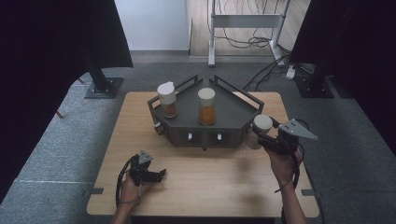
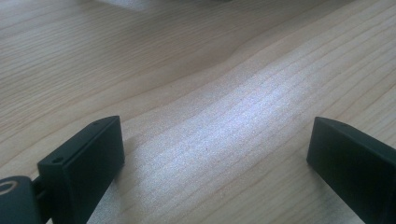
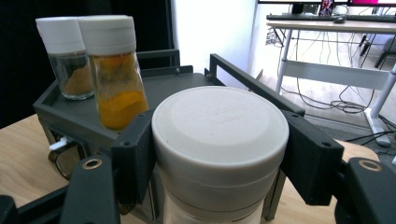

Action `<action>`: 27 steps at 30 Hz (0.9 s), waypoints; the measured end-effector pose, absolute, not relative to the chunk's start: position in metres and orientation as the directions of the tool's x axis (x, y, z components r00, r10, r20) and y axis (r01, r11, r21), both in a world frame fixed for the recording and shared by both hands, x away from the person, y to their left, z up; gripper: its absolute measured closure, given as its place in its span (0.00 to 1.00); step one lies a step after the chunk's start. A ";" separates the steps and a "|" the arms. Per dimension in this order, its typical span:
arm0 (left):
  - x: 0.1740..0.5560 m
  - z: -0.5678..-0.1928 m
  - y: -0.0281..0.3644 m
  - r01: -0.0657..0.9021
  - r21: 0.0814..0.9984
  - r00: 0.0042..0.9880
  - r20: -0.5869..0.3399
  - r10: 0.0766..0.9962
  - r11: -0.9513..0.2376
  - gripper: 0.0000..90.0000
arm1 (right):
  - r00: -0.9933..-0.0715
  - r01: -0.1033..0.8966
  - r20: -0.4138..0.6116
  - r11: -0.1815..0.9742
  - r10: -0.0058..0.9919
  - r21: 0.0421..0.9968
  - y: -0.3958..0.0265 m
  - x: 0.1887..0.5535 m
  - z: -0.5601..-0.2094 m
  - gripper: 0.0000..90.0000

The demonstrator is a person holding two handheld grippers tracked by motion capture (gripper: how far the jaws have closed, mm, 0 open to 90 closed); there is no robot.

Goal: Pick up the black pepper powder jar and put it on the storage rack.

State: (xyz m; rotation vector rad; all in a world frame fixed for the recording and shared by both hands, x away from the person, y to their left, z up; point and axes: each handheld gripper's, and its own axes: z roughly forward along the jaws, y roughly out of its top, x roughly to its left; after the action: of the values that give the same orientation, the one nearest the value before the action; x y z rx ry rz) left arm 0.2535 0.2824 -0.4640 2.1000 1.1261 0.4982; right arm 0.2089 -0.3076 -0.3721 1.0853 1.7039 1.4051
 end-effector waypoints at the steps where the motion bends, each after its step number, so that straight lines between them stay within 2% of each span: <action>1: 0.254 -0.464 0.282 0.570 0.726 0.550 0.010 0.835 -0.384 0.04 | -0.432 0.181 0.009 0.077 0.902 0.980 -0.307 0.210 -0.370 0.37; 27: 0.254 -0.464 0.282 0.569 0.726 0.551 0.011 0.834 -0.386 0.04 | -0.426 0.170 0.009 0.070 0.904 0.983 -0.292 0.241 -0.342 0.37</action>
State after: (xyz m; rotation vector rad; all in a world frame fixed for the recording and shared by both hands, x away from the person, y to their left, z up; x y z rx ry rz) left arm 0.2537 0.2825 -0.4637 2.1025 1.1246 0.4981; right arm 0.2406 -0.2917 -0.3424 1.0791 1.6873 1.4102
